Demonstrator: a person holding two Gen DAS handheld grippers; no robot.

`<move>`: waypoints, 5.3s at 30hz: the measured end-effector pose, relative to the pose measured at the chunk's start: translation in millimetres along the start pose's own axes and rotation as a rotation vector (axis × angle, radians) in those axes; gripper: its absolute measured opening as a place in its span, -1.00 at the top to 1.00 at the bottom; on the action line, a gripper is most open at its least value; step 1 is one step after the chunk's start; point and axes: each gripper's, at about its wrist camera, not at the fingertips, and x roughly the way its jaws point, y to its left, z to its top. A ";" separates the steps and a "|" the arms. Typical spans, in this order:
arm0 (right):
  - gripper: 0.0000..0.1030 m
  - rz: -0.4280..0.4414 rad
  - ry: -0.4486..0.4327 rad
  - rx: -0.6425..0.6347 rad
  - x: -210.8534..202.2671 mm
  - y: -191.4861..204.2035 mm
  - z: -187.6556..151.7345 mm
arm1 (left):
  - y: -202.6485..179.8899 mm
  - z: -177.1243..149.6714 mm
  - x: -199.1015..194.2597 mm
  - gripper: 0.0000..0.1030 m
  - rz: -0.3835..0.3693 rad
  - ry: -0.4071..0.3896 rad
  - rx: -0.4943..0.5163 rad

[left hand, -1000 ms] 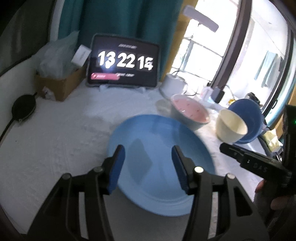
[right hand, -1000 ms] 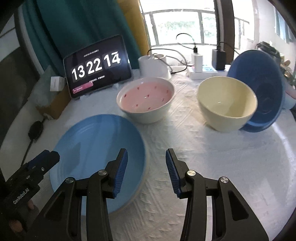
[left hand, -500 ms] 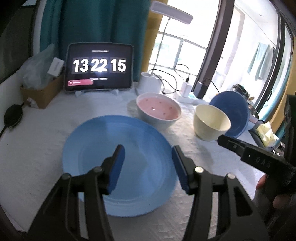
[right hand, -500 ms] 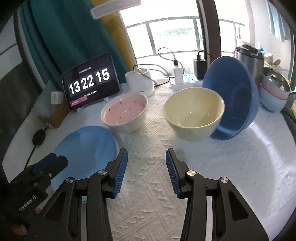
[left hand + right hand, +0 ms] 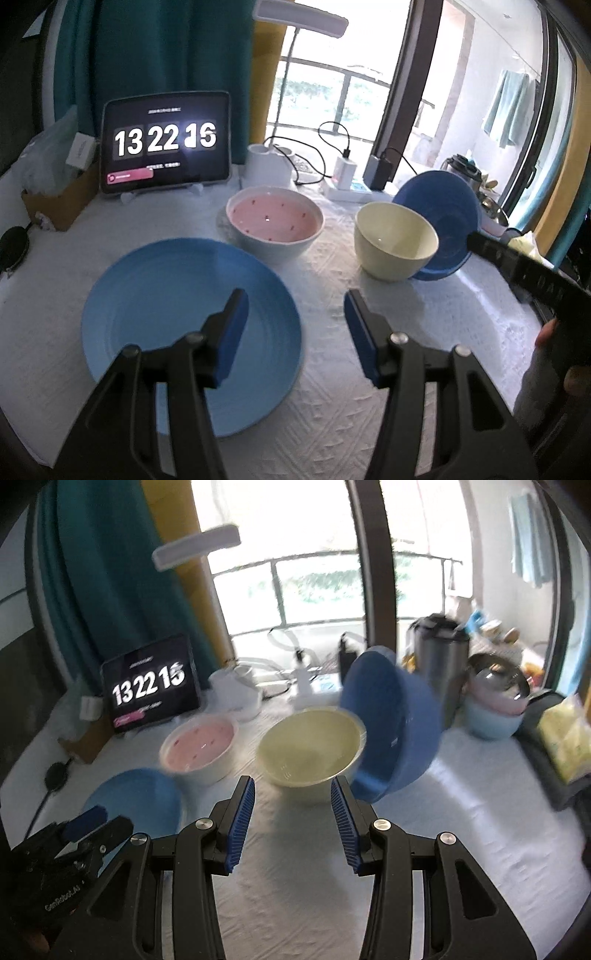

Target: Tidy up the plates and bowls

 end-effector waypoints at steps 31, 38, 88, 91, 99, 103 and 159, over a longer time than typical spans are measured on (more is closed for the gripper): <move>0.28 -0.160 0.008 0.054 48.4 -81.1 16.8 | -58.6 12.3 43.1 -0.21 -0.011 0.026 0.056; 0.72 -0.169 0.023 0.061 49.2 -92.3 11.2 | -78.8 12.9 43.6 -0.22 -0.037 0.017 0.089; 0.29 -0.177 -0.015 0.313 27.2 -230.4 -13.5 | -229.0 16.3 139.5 -0.21 -0.224 0.000 0.246; 0.29 -0.184 -0.003 0.313 32.5 -232.1 -15.7 | -232.7 14.9 148.5 -0.20 -0.235 0.032 0.241; 0.63 -0.169 0.037 0.300 38.4 -229.7 -19.4 | -244.7 5.8 153.5 0.16 -0.283 0.061 0.273; 0.65 -0.171 0.028 0.289 34.2 -225.0 -19.3 | -247.4 4.1 148.4 0.18 -0.278 0.052 0.278; 0.63 -0.096 0.026 0.166 -49.5 -86.5 -66.1 | -132.5 -40.7 12.3 0.19 -0.224 -0.007 0.178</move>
